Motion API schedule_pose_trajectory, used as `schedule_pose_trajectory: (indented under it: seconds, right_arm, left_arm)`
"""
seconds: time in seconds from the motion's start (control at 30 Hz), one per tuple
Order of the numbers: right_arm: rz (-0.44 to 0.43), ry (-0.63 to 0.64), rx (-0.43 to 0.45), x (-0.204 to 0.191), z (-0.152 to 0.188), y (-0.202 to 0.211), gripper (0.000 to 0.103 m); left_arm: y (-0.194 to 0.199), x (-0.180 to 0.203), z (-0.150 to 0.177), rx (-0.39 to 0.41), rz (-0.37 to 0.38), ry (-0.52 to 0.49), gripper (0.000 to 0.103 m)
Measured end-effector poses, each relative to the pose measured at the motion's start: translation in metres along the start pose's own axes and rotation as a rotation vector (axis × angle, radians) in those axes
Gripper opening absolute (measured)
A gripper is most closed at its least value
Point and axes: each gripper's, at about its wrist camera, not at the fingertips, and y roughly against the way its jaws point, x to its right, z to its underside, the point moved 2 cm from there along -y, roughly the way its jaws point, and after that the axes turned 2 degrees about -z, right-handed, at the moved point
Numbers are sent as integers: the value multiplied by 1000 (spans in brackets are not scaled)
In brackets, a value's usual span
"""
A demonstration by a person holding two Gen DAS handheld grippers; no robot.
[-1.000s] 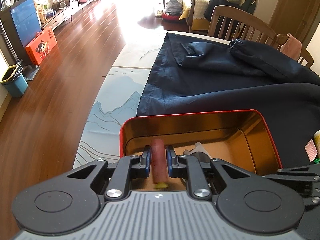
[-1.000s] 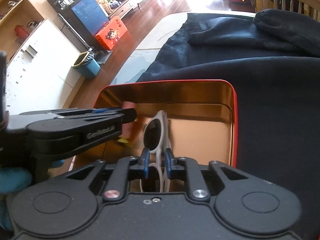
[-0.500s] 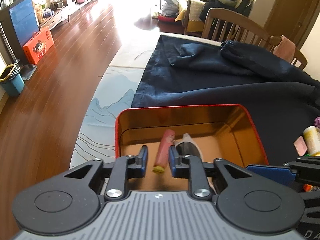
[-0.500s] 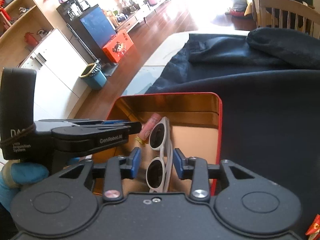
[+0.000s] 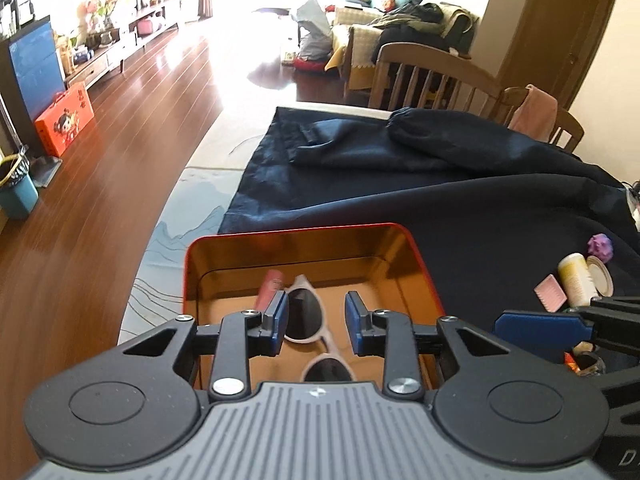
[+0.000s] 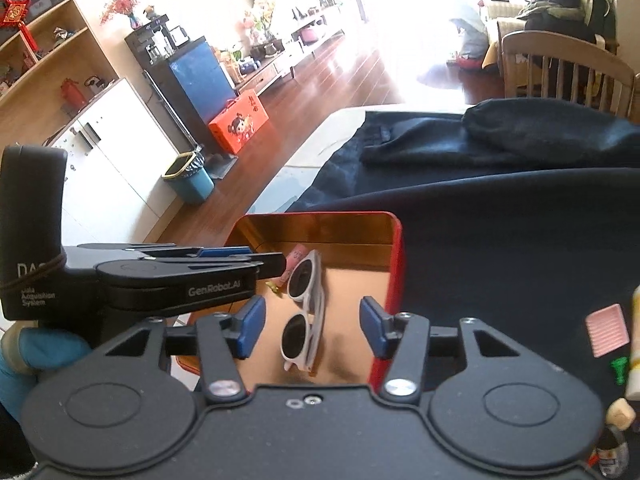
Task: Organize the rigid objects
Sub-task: 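Open the left gripper dropping the eraser while the right gripper releases the sunglasses into the box, then move both tools back toward the remaining items on the cloth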
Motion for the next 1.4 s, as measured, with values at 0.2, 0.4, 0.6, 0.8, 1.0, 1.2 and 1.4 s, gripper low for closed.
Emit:
schedule_pose_trajectory:
  seconds: [0.2,0.4,0.6,0.8,1.0,1.2,1.4]
  right_arm:
    - [26,48,30,6,10,26,64]
    - [34,72,62,24,23,58,74]
    - [65,89,94,51,35,92,84]
    - [127,129,109,83,53,121,91]
    - [198,127,111,121,69,140,99]
    - [227,123,101,155,91,155,101]
    - [212,146,58,172,111,151,101]
  left_arm:
    - [17,20,5,32,4,-12,55]
    - [35,40,10,68,26,-16,67]
    - [52,67,16,90,54,-36,69]
    - [59,98,23,106,61,-68,72]
    - [58,124,31,105,54,-81,78]
    - [53,150,40,110,57,-89,79]
    - [37,185,52,79,75,-108,79]
